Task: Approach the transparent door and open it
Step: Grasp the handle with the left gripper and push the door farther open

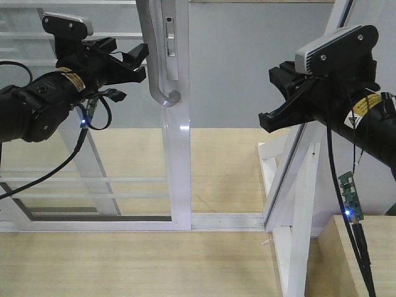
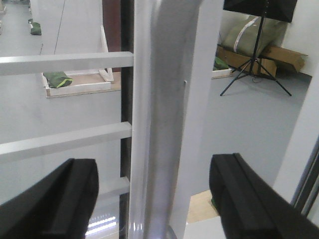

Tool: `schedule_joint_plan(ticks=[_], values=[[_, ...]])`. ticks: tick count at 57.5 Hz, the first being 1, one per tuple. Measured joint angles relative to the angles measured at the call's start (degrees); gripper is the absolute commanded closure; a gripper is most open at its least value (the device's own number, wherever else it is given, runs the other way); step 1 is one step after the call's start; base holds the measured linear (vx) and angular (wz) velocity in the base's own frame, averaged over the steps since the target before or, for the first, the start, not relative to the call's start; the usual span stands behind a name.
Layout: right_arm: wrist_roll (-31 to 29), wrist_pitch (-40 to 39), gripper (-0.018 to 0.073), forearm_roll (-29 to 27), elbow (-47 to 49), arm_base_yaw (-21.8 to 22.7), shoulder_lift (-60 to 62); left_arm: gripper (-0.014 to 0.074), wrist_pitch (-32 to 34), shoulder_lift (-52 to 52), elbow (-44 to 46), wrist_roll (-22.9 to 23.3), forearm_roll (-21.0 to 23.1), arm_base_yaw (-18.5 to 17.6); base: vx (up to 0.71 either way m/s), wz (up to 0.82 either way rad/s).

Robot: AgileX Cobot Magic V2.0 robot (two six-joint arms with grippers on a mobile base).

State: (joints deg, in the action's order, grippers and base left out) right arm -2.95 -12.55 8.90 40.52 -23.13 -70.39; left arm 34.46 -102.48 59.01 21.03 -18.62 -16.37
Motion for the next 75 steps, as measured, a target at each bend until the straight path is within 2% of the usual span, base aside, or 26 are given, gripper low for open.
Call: schedule_joint_plan(ticks=[30,36,42,47,56,75], values=[[-2.8,-0.3,0.0567,0.0,-0.1,0.0,0.0,0.0020,-7.1,-9.1,14.3,0.2,-1.0,-1.8,0.00,0.00],[-2.8,-0.3,0.0567,0.0,-0.1,0.0,0.0,0.0048,-9.6,-10.4,16.5,0.7,-0.2,-1.8,0.00,0.00],[-2.8,-0.3,0.0567,0.0,-0.1,0.0,0.0,0.0150,-13.3,-10.8,18.4,0.7,2.4,-2.0,0.00,0.00],[-2.9,-0.3,0.0567,0.1,-0.1,0.0,0.0,0.0307,-16.2,-10.8,19.7,-0.4,4.4,-2.6,0.00,0.00],[-2.9,-0.3,0.0567,0.2,-0.1,0.0,0.0,0.0596,-17.6,-10.7,20.0,-3.7,5.7,-3.2,0.00,0.00],[-2.9,-0.3,0.0567,0.2,-0.1,0.0,0.0,0.0601,-23.2,-8.5,20.1,-7.5,7.6,-2.4,0.00,0.00]])
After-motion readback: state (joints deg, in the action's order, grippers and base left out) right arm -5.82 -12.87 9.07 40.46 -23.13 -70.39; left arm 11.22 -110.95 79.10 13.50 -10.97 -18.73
